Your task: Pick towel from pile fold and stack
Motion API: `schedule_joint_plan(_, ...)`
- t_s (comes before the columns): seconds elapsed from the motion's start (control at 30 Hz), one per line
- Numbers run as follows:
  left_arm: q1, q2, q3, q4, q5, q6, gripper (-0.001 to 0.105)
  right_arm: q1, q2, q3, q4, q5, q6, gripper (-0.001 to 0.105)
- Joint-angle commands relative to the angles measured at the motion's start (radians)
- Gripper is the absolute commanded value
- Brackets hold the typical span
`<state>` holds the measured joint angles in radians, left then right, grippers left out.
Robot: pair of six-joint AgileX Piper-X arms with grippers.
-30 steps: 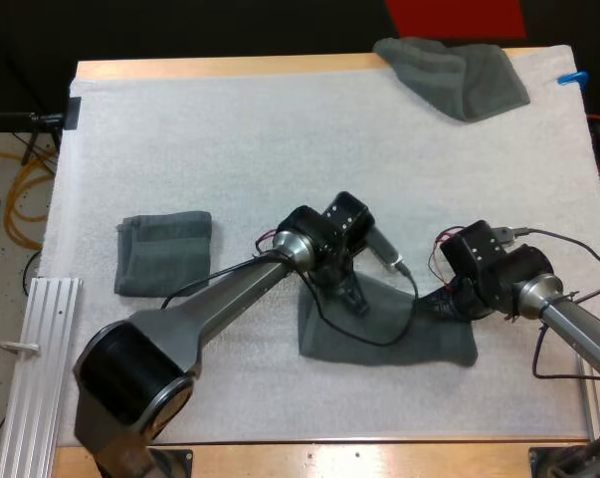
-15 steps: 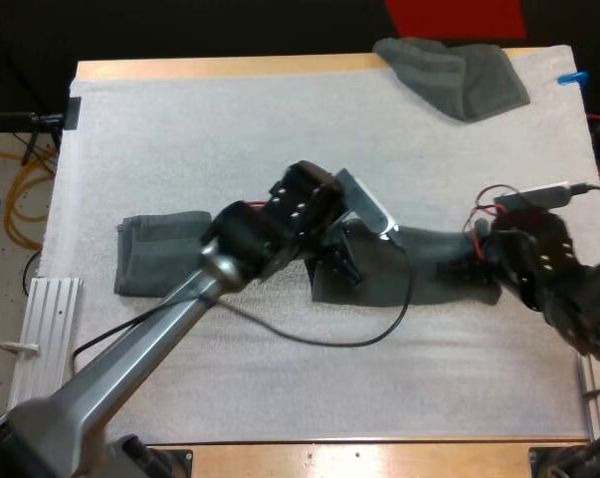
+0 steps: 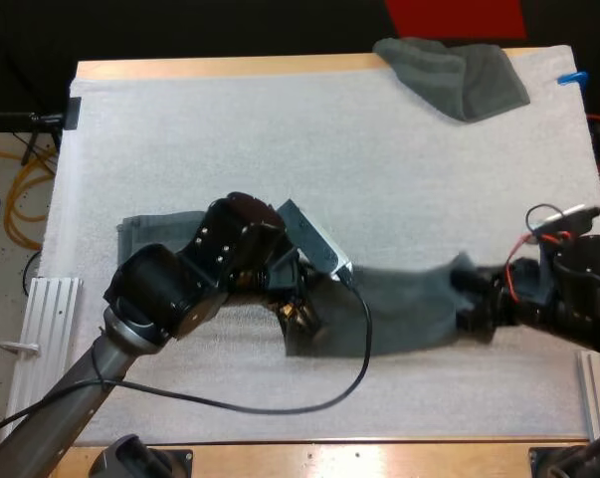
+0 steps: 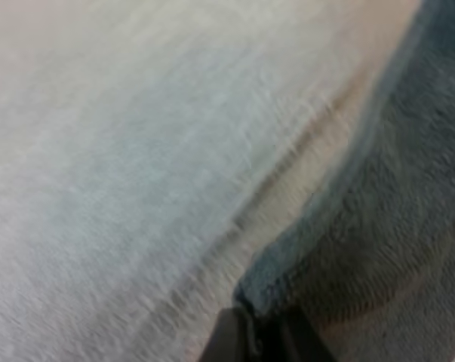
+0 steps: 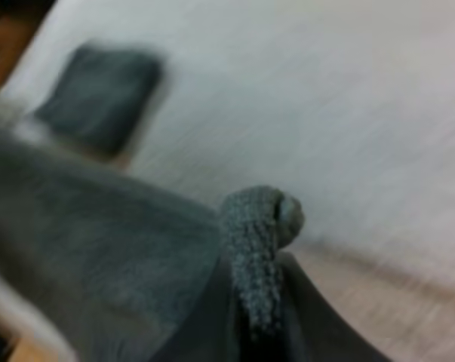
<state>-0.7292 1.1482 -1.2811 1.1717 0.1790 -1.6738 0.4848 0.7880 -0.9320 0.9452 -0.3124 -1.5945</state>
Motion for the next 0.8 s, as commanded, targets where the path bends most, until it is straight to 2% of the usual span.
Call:
schedule_joint_plan(0.0,-0.012,-0.009,0.005,0.015,0.017,-0.011,0.000,-0.002,-0.010,-0.008,0.030,-0.062,0.003,0.000)
schedule_joint_plan(0.1,-0.052,-0.015,0.061,0.003,0.018,-0.012,0.000,-0.002,-0.008,-0.005,0.087,-0.095,0.001,0.000)
schedule_joint_plan(0.2,-0.049,-0.012,0.129,-0.066,-0.007,-0.063,0.000,-0.002,0.003,0.010,0.082,-0.092,0.001,0.000)
schedule_joint_plan(0.3,-0.011,-0.012,0.181,-0.215,-0.016,-0.101,0.000,-0.002,0.046,0.023,0.049,-0.036,0.022,0.000)
schedule_joint_plan(0.37,0.042,-0.004,0.224,-0.335,-0.014,-0.126,0.000,-0.002,0.111,0.022,-0.007,0.052,0.052,0.000)
schedule_joint_plan(0.5,0.139,0.032,0.228,-0.400,0.001,-0.129,0.001,-0.002,0.220,0.022,-0.137,0.086,0.068,0.002)
schedule_joint_plan(0.6,0.207,0.053,0.228,-0.423,0.082,-0.130,0.013,-0.002,0.302,-0.001,-0.203,0.086,0.091,0.027)
schedule_joint_plan(0.67,0.255,0.054,0.228,-0.425,0.133,-0.142,0.039,-0.002,0.350,-0.032,-0.210,0.084,0.094,0.057)
schedule_joint_plan(0.7,0.265,0.054,0.228,-0.424,0.137,-0.146,0.049,-0.002,0.358,-0.045,-0.210,0.084,0.093,0.066)
schedule_joint_plan(0.73,0.278,0.050,0.223,-0.422,0.143,-0.149,0.068,-0.002,0.365,-0.060,-0.208,0.084,0.093,0.079)
schedule_joint_plan(0.77,0.286,0.048,0.218,-0.416,0.152,-0.150,0.083,-0.002,0.367,-0.074,-0.208,0.086,0.085,0.086)
